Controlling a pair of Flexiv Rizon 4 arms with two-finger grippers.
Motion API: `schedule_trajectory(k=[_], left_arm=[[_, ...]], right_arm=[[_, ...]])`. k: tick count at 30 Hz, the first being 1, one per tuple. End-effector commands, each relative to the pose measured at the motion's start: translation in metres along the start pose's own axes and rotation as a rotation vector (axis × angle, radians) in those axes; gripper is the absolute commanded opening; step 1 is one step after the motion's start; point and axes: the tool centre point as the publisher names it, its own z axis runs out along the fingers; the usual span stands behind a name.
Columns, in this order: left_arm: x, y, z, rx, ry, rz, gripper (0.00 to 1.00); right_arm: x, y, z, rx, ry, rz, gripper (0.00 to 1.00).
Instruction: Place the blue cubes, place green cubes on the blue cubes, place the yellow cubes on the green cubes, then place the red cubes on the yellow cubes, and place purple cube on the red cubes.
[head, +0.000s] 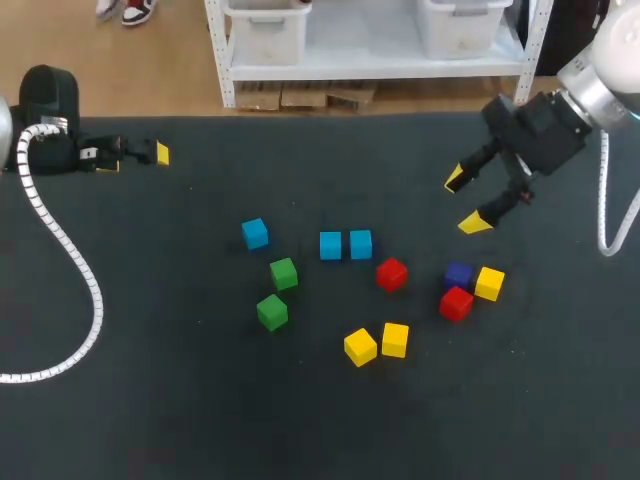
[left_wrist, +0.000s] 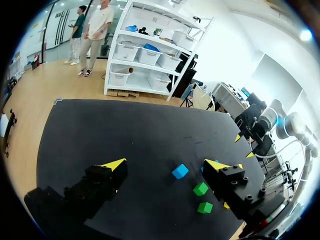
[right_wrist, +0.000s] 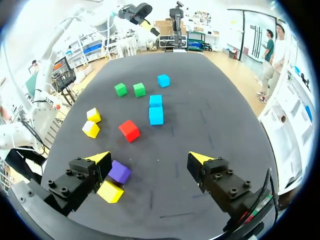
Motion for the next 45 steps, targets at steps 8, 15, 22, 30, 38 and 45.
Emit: schedule_trajectory(k=[8, 15, 22, 30, 38, 45], left_arm=[[0.000, -0.001, 0.000, -0.002, 0.001, -0.001, 1.00], [0.000, -0.001, 0.000, -0.002, 0.001, -0.001, 1.00], [0.000, -0.001, 0.000, -0.002, 0.001, -0.001, 1.00], [-0.008, -0.008, 0.014, -0.151, 0.243, 0.412, 1.00], [-0.009, -0.017, 0.032, -0.081, 0.362, 0.862, 1.00], [-0.003, -0.012, 0.046, -0.014, 0.445, 1.165, 1.00]], right_arm=[[0.000, -0.002, 0.000, -0.004, -0.002, -0.001, 1.00], [0.000, -0.002, 0.000, -0.004, -0.002, -0.001, 1.00], [0.000, -0.002, 0.000, -0.004, -0.002, -0.001, 1.00], [0.000, -0.002, 0.000, -0.004, -0.002, -0.001, 1.00], [0.000, -0.002, 0.000, -0.004, -0.002, -0.001, 1.00], [0.000, -0.002, 0.000, -0.004, -0.002, -0.001, 1.00]])
